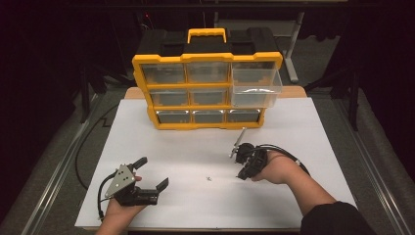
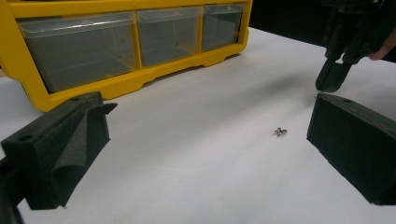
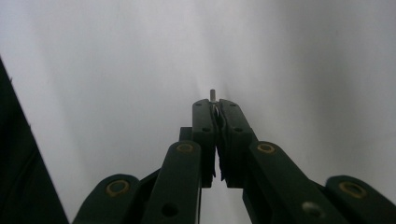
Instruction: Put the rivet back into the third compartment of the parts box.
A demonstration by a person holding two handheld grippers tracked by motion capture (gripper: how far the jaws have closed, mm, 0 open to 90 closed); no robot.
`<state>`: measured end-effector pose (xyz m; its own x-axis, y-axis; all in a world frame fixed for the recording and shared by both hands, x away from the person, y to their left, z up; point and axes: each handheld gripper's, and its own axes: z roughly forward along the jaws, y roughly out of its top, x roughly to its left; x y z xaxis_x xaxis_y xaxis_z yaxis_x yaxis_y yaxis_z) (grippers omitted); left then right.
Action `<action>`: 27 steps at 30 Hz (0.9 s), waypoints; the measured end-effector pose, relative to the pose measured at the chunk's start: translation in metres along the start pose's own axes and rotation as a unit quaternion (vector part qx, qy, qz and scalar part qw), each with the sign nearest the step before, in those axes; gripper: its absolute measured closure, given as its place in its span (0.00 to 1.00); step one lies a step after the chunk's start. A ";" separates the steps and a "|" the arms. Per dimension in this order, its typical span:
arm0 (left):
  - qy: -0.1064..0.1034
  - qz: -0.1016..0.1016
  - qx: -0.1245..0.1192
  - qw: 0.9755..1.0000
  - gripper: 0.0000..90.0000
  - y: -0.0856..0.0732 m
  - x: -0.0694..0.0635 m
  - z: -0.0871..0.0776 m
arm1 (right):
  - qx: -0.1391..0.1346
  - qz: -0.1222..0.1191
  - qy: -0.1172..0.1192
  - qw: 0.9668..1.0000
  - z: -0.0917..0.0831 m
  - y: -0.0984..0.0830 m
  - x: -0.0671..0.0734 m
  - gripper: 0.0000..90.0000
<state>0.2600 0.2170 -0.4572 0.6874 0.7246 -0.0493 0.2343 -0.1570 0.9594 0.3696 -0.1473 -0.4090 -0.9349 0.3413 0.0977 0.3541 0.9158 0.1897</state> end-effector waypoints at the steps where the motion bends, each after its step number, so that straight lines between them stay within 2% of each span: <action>1: 0.000 0.000 -0.001 1.000 0.00 0.000 0.000 0.000 | -0.001 -0.001 0.001 1.000 -0.002 -0.003 -0.001 0.97; 2: 0.000 0.000 -0.001 1.000 0.00 0.000 0.000 0.000 | 0.000 0.007 0.005 1.000 -0.007 -0.008 -0.002 0.97; 6: 0.000 0.000 -0.001 1.000 0.00 0.000 -0.001 0.001 | -0.001 0.004 0.014 1.000 -0.024 -0.020 -0.004 0.97; 10: 0.001 -0.001 -0.001 1.000 0.00 0.000 0.000 0.000 | -0.002 0.007 0.008 1.000 -0.048 -0.025 -0.004 0.97; 11: 0.001 -0.001 -0.001 1.000 0.00 0.000 0.000 0.000 | -0.002 0.007 0.008 1.000 -0.048 -0.025 -0.004 0.97; 12: 0.001 -0.001 -0.002 1.000 0.00 0.000 0.000 0.000 | -0.005 0.003 0.004 1.000 -0.061 -0.025 -0.004 0.97; 14: 0.001 -0.002 -0.002 1.000 0.00 0.000 0.000 0.000 | -0.003 0.006 0.003 1.000 -0.065 -0.024 -0.004 0.97; 18: 0.002 -0.003 -0.005 1.000 0.00 0.000 0.001 -0.001 | -0.006 0.005 0.004 1.000 -0.089 -0.021 -0.005 0.97; 19: 0.002 -0.003 -0.004 1.000 0.00 0.000 0.001 -0.001 | -0.004 0.001 0.001 1.000 -0.102 -0.018 -0.005 0.97; 20: 0.002 -0.002 -0.004 1.000 0.00 0.000 0.001 -0.001 | -0.004 0.001 0.001 1.000 -0.102 -0.018 -0.005 0.97; 23: 0.001 -0.001 -0.002 1.000 0.00 0.000 0.001 -0.001 | -0.013 0.001 -0.002 1.000 -0.123 -0.013 -0.004 0.97; 24: 0.000 0.000 -0.002 1.000 0.00 0.000 0.001 -0.001 | -0.018 0.001 -0.009 1.000 -0.138 -0.010 -0.003 0.97; 25: 0.000 0.000 -0.002 1.000 0.00 0.000 0.001 -0.001 | -0.018 0.001 -0.009 1.000 -0.138 -0.010 -0.003 0.97; 27: 0.000 0.000 -0.002 1.000 0.00 0.000 0.001 -0.001 | -0.021 -0.001 -0.018 1.000 -0.150 -0.006 -0.003 0.97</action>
<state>0.2598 0.2185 -0.4568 0.6872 0.7248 -0.0482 0.2303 -0.1544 0.9608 0.3738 -0.1855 -0.2634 -0.9355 0.3478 0.0620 0.3525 0.9069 0.2307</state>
